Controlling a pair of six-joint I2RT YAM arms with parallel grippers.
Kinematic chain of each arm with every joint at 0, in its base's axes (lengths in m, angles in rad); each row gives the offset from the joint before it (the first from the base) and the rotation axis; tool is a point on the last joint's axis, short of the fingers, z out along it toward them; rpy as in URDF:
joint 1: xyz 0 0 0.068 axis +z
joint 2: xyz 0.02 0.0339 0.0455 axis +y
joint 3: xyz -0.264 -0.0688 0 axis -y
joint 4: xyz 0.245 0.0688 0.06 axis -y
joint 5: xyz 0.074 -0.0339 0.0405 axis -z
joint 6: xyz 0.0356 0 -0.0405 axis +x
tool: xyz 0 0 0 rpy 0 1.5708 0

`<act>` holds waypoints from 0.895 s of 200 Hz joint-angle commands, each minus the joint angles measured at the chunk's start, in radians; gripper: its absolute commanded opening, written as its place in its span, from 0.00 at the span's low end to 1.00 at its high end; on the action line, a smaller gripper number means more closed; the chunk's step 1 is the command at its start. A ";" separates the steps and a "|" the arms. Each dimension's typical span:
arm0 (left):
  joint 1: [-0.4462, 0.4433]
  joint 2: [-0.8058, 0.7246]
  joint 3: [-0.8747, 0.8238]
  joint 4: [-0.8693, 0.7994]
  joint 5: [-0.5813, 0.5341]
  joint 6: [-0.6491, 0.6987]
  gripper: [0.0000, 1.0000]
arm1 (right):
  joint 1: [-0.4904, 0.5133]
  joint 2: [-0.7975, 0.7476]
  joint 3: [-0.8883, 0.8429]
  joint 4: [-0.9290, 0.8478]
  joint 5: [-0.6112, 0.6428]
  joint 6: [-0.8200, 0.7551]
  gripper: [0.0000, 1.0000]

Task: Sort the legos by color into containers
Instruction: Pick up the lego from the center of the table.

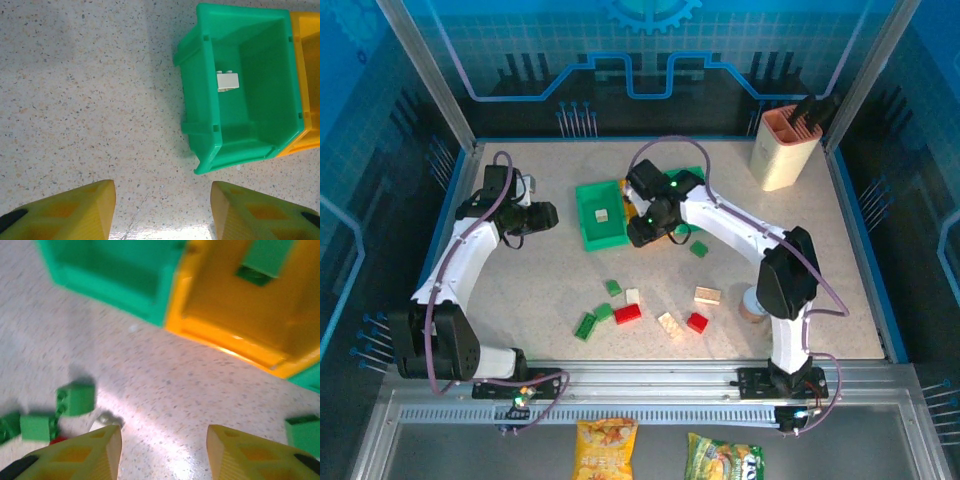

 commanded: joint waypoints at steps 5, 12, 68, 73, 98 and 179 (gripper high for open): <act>0.011 0.007 -0.001 0.017 0.020 0.008 0.54 | 0.039 -0.047 -0.046 0.009 -0.145 -0.293 0.49; 0.011 0.005 -0.003 0.017 0.019 0.007 0.54 | 0.039 -0.055 -0.063 0.013 -0.192 -0.354 0.50; 0.011 0.004 -0.007 0.018 0.000 0.009 0.55 | 0.044 -0.068 -0.196 0.079 -0.427 -0.791 0.53; 0.011 0.004 -0.006 0.018 0.001 0.009 0.55 | 0.044 -0.061 -0.195 0.067 -0.454 -0.841 0.54; 0.011 0.002 -0.008 0.019 0.007 0.006 0.55 | 0.057 -0.029 -0.193 0.093 -0.477 -0.963 0.56; 0.011 -0.015 -0.010 0.020 0.017 0.002 0.55 | 0.136 0.084 -0.134 0.158 -0.320 -1.219 0.63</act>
